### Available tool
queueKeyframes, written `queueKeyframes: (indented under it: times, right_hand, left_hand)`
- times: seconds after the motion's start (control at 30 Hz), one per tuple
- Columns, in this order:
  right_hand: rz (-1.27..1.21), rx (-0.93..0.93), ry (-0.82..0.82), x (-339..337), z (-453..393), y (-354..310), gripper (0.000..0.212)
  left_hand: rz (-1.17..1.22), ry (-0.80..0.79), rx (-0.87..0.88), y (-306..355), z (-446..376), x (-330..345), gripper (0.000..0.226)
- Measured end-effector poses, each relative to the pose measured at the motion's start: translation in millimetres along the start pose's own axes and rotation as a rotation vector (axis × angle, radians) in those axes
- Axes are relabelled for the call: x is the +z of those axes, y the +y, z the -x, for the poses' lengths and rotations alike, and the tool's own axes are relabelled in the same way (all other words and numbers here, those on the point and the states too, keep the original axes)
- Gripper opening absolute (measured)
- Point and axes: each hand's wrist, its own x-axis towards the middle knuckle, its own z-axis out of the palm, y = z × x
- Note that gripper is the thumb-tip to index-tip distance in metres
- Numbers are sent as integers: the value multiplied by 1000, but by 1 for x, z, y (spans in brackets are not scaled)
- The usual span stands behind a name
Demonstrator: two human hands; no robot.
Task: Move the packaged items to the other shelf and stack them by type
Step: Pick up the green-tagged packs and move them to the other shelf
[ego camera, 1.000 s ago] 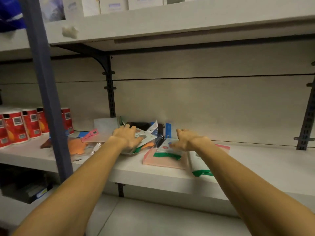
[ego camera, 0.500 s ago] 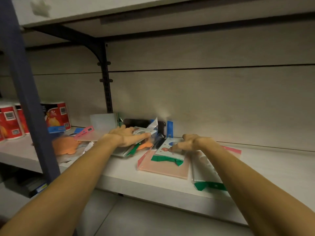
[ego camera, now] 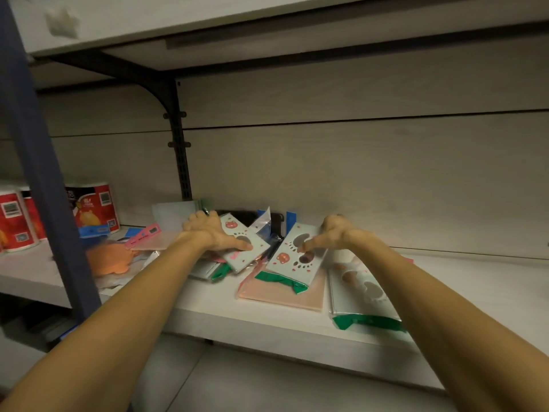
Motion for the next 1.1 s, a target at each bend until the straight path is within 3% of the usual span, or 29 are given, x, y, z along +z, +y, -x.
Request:
queueKeyframes:
  times: [0.2, 0.47, 0.63, 0.8, 0.9, 1.1]
  right_hand:
    - [-210, -75, 143, -17, 20, 2, 30]
    - [-454, -60, 246, -29, 65, 1, 20]
    - [-612, -85, 295, -32, 97, 5, 22]
    - [-833, -99, 491, -31, 135, 15, 25]
    - [-906, -114, 605, -33, 163, 23, 22]
    - [-893, -86, 784, -42, 226, 50, 23]
  left_hand:
    - [159, 230, 70, 8, 11, -4, 99]
    - [381, 350, 206, 11, 38, -18, 44]
    - [623, 361, 178, 17, 61, -31, 48]
    - [919, 389, 171, 17, 86, -43, 42]
    - [1122, 294, 218, 21, 103, -53, 20]
    - [1468, 83, 334, 44, 148, -52, 27]
